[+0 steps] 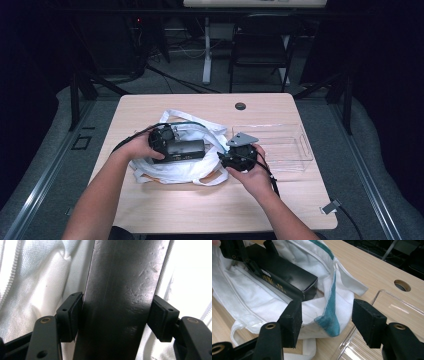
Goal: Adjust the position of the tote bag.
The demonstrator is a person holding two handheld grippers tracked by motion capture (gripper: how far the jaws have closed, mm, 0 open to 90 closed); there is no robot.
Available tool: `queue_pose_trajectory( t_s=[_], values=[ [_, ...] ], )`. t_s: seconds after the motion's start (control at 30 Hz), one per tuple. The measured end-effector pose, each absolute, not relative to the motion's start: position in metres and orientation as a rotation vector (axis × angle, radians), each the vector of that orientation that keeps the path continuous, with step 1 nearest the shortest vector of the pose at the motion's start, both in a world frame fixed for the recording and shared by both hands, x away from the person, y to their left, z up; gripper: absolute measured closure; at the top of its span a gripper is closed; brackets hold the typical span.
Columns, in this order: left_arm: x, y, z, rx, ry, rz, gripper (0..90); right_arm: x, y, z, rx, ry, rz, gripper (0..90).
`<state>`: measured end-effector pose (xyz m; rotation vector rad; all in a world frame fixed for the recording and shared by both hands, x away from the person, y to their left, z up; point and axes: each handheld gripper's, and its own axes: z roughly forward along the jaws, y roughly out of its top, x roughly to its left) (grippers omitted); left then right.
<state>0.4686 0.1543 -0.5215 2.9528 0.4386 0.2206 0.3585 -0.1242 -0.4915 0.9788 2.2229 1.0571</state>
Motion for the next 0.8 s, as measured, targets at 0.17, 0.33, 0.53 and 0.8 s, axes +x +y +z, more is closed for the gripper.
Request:
queue_pose_trajectory(
  t_s=[0.17, 0.33, 0.53, 0.8],
  values=[
    [0.464, 0.155, -0.521, 2.954, 0.419, 0.234, 37.4, 0.359, -0.124, -0.492, 0.981, 2.231, 1.056, 41.5],
    [0.461, 0.155, -0.518, 2.967, 0.401, 0.243, 39.6, 0.360, -0.123, -0.493, 0.984, 2.229, 1.055, 41.5],
    [0.457, 0.154, -0.517, 2.976, 0.379, 0.251, 40.9, 0.360, -0.123, -0.492, 0.978, 2.230, 1.061, 41.9],
    [0.454, 0.156, -0.517, 2.963, 0.356, 0.282, 41.9, 0.359, -0.123, -0.493, 0.978, 2.227, 1.061, 42.1]
  ],
)
